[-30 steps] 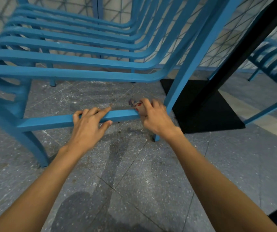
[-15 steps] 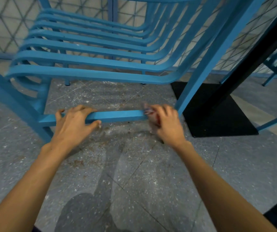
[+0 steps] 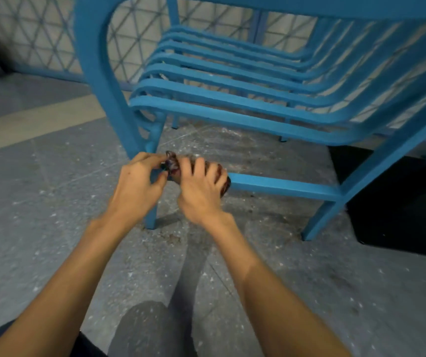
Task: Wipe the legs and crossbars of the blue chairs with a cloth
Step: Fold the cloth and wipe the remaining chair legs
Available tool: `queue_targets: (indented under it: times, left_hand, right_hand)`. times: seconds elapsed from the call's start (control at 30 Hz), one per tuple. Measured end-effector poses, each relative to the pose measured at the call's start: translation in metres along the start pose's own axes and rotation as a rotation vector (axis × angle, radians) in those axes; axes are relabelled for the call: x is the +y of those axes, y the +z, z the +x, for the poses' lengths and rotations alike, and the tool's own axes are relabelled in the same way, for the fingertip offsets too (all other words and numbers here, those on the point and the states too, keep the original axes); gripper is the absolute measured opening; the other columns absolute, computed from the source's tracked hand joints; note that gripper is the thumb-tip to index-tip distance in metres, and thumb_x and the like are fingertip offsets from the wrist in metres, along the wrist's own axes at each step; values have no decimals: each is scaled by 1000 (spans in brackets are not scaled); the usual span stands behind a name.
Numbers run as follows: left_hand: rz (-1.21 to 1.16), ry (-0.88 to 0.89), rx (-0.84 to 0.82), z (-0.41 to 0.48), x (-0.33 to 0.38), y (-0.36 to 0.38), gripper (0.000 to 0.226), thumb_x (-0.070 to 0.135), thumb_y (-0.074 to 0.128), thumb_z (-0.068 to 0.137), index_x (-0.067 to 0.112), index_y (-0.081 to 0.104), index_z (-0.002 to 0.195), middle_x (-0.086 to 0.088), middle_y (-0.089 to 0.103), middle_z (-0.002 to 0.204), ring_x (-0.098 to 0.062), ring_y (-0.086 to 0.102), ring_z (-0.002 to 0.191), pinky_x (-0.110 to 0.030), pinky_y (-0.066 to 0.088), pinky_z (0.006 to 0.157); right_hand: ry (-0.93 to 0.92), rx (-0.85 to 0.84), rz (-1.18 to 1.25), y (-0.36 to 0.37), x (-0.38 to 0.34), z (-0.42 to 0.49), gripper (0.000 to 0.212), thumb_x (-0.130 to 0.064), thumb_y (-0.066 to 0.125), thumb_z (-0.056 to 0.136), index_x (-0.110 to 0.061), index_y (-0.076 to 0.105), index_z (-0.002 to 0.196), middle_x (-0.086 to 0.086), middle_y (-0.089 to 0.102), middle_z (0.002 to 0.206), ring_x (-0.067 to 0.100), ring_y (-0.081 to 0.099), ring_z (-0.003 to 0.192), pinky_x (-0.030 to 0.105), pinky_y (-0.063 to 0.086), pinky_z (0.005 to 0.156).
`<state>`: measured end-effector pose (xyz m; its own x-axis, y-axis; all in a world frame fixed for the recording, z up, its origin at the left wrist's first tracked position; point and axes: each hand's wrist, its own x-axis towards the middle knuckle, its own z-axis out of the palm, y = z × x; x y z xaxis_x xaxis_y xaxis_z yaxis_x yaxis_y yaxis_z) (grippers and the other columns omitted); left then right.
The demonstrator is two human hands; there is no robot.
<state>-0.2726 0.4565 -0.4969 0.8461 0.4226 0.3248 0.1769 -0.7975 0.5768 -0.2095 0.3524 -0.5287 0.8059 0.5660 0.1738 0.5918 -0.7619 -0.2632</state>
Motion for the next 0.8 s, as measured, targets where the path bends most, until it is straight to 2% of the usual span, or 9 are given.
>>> queue_targets:
  times: [0.07,0.13,0.23,0.3,0.4,0.5,0.6,0.7,0.8]
  left_hand:
    - [-64,-121,41,-7,-3,-14,19,12,64,85,9,69,103,-11,68,102,-24,66,89,-13,39,82]
    - [-244,-289,66,-14,1,-26,18,31,62,88,17,68,98,-7,70,95,-22,67,86,-29,52,87]
    - [-728,-630,-146,-25,18,-40,31,48,56,88,26,61,109,-2,69,101,-16,68,89,-40,59,74]
    - [-923,-742,-255,-29,22,-43,38,55,52,86,30,60,114,4,71,102,-15,70,87,-40,59,68]
    - [-928,-877,-117,-28,-1,-47,34,45,59,87,24,62,114,-3,71,106,-20,70,83,-40,58,62]
    - [-951,-1031,99,-18,-39,-58,34,32,65,86,19,58,117,-5,67,108,-21,65,87,-37,56,57]
    - [-853,-951,348,-7,-63,-64,30,23,64,87,22,54,115,-1,64,104,-19,64,85,-35,55,60]
    - [-869,-707,272,-3,-45,-47,33,2,59,84,21,54,110,2,65,90,-6,66,63,-31,58,60]
    - [-729,-433,204,-11,-39,-11,50,-4,56,79,24,50,120,4,65,100,-9,65,88,-32,57,73]
  right_hand:
    - [-49,-65,128,-6,11,5,65,-17,55,84,-33,32,143,4,42,131,32,35,119,51,27,97]
    - [-27,-23,287,-16,18,7,67,-25,62,84,-39,33,143,3,47,133,32,38,119,47,29,96]
    - [-59,-6,569,-28,0,10,82,-35,76,77,-30,34,146,9,52,134,30,46,123,45,37,105]
    - [-210,-222,706,-31,-19,9,90,-33,82,71,-26,35,147,5,56,134,20,51,124,36,40,106]
    - [-218,-457,908,-38,-26,16,75,-16,80,75,-18,46,141,2,61,126,10,59,115,29,45,103]
    - [2,-103,806,-41,-8,32,37,-5,63,87,-11,62,124,5,67,110,9,61,96,32,49,98]
    - [-15,-96,611,-27,-2,37,36,-17,60,92,-15,59,127,5,65,116,14,58,104,32,45,99]
    - [-120,-158,288,5,-5,30,41,-34,57,92,-22,53,132,4,59,127,24,49,121,37,28,103]
    - [-106,-68,235,12,-7,29,40,-33,56,93,-24,52,131,3,55,127,23,43,121,36,21,99]
